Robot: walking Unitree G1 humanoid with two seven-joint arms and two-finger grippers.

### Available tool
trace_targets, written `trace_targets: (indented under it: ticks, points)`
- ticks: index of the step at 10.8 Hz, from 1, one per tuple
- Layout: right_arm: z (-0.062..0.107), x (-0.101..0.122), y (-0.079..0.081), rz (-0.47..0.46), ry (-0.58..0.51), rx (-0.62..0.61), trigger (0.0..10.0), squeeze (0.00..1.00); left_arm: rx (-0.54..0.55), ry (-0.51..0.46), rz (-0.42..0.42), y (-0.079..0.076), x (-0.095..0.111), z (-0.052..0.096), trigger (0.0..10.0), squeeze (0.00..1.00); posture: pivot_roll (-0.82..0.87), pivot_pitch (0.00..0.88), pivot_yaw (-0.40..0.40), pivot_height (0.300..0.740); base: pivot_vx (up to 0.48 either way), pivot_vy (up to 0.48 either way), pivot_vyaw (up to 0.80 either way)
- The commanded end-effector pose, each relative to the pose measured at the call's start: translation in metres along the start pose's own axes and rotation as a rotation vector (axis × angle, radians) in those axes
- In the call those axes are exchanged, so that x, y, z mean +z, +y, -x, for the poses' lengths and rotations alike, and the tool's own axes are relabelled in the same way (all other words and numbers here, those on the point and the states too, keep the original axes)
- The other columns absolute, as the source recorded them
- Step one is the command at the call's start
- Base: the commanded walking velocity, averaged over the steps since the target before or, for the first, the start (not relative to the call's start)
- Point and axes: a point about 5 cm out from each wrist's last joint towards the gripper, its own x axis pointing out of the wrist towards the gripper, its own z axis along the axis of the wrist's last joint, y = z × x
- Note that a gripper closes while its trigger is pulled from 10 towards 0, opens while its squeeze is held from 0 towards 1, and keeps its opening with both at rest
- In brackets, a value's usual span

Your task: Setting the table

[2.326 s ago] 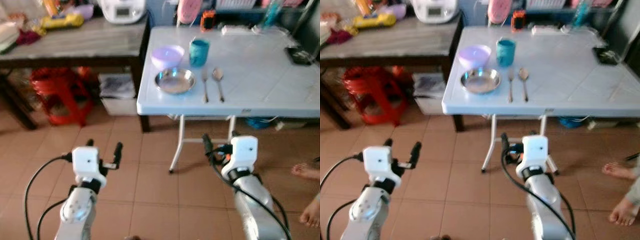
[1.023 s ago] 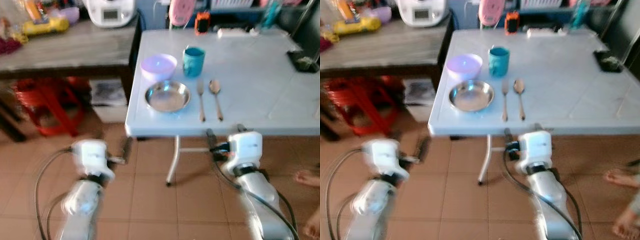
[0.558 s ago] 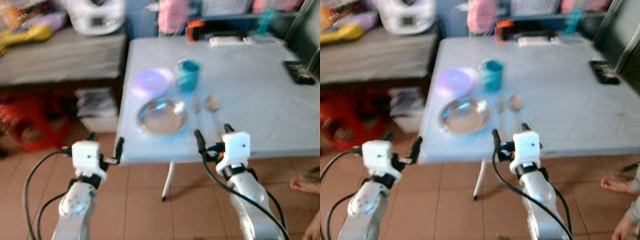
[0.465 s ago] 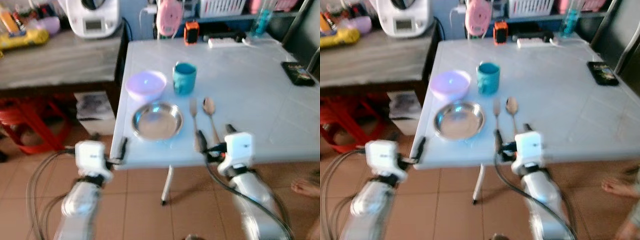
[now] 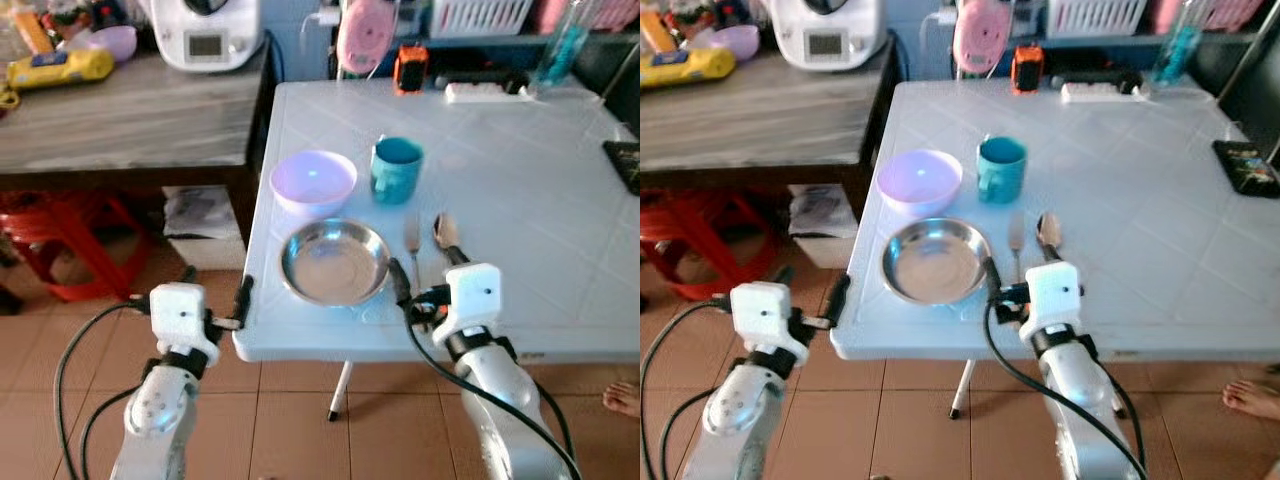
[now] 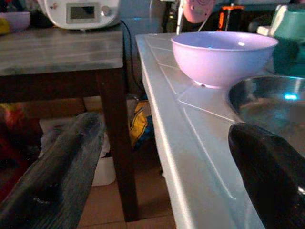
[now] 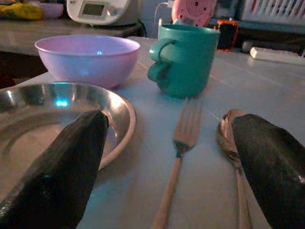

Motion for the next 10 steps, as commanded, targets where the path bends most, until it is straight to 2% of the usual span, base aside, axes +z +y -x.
trace_targets:
  ticks: [1, 4, 6, 9, 10]
  points:
    - [0.001, 0.000, 0.000, -0.006, 0.002, -0.003, 10.0, 0.00, 0.009, 0.006, -0.009, 0.003, 0.000, 0.003, 10.0, 0.00, -0.03, 0.133, 0.054, 0.740, 0.000, 0.000, 0.00]
    - [-0.001, 0.009, 0.007, -0.019, -0.023, 0.040, 10.0, 0.00, -0.006, 0.033, -0.021, 0.013, -0.006, 0.018, 10.0, 0.00, -0.03, 0.139, 0.055, 0.740, 0.000, 0.000, 0.00]
    - [-0.003, 0.009, 0.006, -0.042, -0.013, 0.037, 10.0, 0.00, -0.082, 0.046, -0.039, 0.015, -0.007, 0.027, 10.0, 0.00, -0.03, 0.148, 0.055, 0.740, 0.000, 0.000, 0.00]
    - [-0.015, 0.013, 0.004, -0.058, -0.013, 0.070, 10.0, 0.00, -0.110, 0.059, -0.047, 0.018, -0.008, 0.030, 10.0, 0.00, -0.02, 0.155, 0.056, 0.740, 0.000, 0.000, 0.00]
    - [-0.020, 0.015, 0.003, -0.102, -0.005, 0.068, 10.0, 0.00, -0.116, 0.065, -0.052, 0.020, -0.008, 0.032, 10.0, 0.00, -0.02, 0.157, 0.058, 0.740, 0.000, 0.000, 0.00]
